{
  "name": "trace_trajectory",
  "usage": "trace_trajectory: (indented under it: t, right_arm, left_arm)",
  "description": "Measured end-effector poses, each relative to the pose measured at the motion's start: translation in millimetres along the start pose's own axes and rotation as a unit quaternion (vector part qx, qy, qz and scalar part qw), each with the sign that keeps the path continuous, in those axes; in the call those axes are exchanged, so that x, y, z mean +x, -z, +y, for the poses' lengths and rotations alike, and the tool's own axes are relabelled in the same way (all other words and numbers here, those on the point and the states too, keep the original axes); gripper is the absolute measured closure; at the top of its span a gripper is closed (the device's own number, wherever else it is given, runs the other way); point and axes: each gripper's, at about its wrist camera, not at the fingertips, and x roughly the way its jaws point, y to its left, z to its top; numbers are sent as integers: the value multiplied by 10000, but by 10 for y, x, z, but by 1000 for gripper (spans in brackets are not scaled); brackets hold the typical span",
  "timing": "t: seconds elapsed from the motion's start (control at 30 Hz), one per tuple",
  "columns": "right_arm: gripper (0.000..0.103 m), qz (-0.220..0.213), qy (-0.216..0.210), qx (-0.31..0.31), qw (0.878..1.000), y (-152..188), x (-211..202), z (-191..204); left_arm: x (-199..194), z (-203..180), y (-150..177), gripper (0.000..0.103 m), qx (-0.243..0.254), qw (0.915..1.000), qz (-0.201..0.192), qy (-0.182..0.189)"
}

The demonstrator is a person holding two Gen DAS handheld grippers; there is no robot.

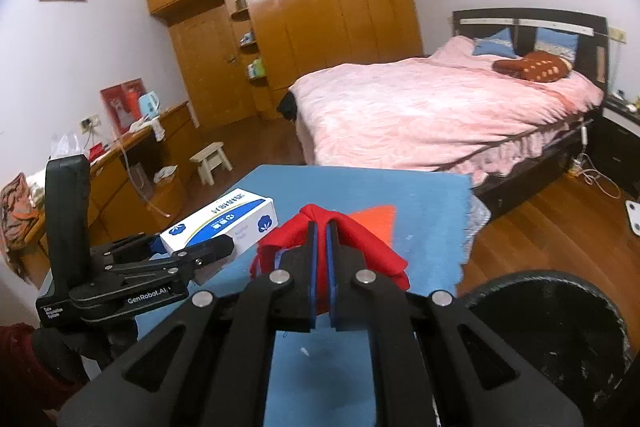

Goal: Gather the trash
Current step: 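Carry the box and red cloth over the black bin and open both tools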

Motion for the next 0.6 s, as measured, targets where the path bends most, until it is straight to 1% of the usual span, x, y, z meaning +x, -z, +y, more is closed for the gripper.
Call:
trace_trajectory:
  t: [0.37, 0.6]
  right_arm:
    - [99, -160, 692, 215, 9972, 188, -587, -548]
    - [99, -216, 1138, 423, 9924, 336, -869, -874]
  left_arm:
    - [97, -733, -30, 46, 383, 9978, 42, 548]
    - [184, -1214, 32, 46, 678, 9936, 110, 898]
